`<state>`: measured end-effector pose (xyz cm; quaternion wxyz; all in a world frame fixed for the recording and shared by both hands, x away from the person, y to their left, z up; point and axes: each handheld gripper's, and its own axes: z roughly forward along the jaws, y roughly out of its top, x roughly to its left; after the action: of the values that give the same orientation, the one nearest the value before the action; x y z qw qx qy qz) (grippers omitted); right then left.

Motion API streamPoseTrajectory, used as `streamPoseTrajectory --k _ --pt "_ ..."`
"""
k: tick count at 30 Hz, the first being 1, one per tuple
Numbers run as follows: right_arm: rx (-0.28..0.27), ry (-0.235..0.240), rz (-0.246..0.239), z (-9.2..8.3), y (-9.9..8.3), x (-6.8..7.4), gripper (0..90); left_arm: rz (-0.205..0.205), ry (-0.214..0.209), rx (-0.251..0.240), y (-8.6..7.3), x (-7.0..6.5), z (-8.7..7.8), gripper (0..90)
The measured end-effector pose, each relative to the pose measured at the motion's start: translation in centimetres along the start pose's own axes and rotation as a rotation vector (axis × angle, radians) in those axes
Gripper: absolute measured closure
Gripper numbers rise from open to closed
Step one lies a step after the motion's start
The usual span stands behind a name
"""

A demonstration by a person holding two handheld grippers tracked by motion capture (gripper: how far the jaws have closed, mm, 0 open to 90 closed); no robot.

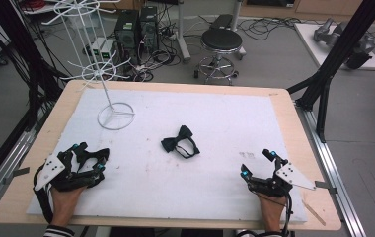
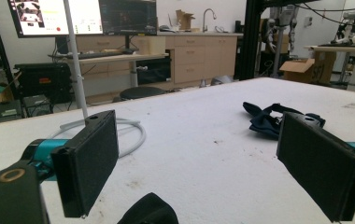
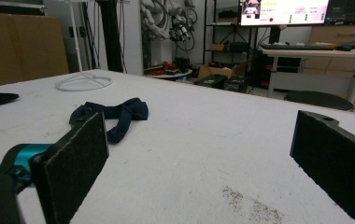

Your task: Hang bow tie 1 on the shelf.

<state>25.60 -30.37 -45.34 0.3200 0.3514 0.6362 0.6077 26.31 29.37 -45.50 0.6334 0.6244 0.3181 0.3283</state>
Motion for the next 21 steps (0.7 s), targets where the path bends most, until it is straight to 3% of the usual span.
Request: streamPoseTrajectory --k 21 --pt "0.002 -0.004 0.01 -0.03 0.0 0.0 3.6 0.003 0.003 0.0 0.01 -0.04 0.0 13.4"
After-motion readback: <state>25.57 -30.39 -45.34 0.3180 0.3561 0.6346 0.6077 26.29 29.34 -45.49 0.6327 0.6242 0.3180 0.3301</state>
